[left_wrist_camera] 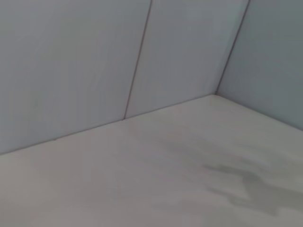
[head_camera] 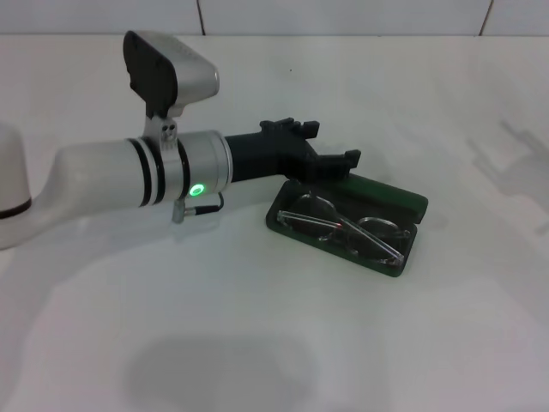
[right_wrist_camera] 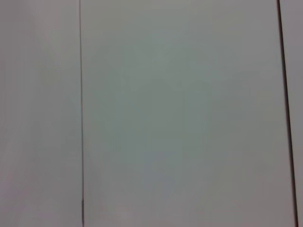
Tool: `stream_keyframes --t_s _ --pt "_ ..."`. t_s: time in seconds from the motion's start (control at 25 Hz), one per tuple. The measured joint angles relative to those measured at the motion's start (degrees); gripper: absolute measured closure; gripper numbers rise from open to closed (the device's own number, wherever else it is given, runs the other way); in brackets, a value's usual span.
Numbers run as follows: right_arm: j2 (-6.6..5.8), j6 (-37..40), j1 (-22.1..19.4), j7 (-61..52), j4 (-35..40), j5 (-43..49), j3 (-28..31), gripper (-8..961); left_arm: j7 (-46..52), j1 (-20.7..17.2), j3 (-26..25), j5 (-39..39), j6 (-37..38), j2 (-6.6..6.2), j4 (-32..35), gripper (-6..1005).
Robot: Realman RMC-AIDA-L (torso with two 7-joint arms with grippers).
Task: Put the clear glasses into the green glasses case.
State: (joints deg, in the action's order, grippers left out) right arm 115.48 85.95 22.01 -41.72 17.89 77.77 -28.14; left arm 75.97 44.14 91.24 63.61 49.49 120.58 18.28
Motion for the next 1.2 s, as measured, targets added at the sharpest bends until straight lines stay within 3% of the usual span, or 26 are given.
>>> stream_keyframes --t_s 0.44,0.72,0.88,1.04,1.12,1.2 --pt "-0.01 0.37 -0.13 0.00 0.06 -0.13 0.12 308 -3.38 -4.34 1.72 0.21 0.59 -0.15 0.49 106" --pt "-0.15 1.70 0.16 -0.46 0.43 0.47 -1.55 308 -5.73 -10.29 0.63 -3.09 6.35 -0.52 7.07 106" --pt "-2.32 7.03 0.60 -4.49 3.59 2.11 -13.72 308 -13.15 -14.53 -2.35 -6.72 19.28 -1.55 9.73 106" --pt "-5.25 14.14 3.16 -10.41 7.56 5.37 -27.70 308 -15.19 -16.90 -4.35 -6.59 32.30 -4.81 11.07 106" --pt "-5.25 15.70 4.71 -10.54 7.77 6.68 -30.56 308 -15.88 -17.06 -4.38 -6.08 35.12 -6.04 10.22 106" --pt "-4.58 15.40 5.66 -10.54 7.97 8.63 -31.21 308 -17.90 -17.51 -4.40 -4.40 36.43 -6.41 9.18 106"
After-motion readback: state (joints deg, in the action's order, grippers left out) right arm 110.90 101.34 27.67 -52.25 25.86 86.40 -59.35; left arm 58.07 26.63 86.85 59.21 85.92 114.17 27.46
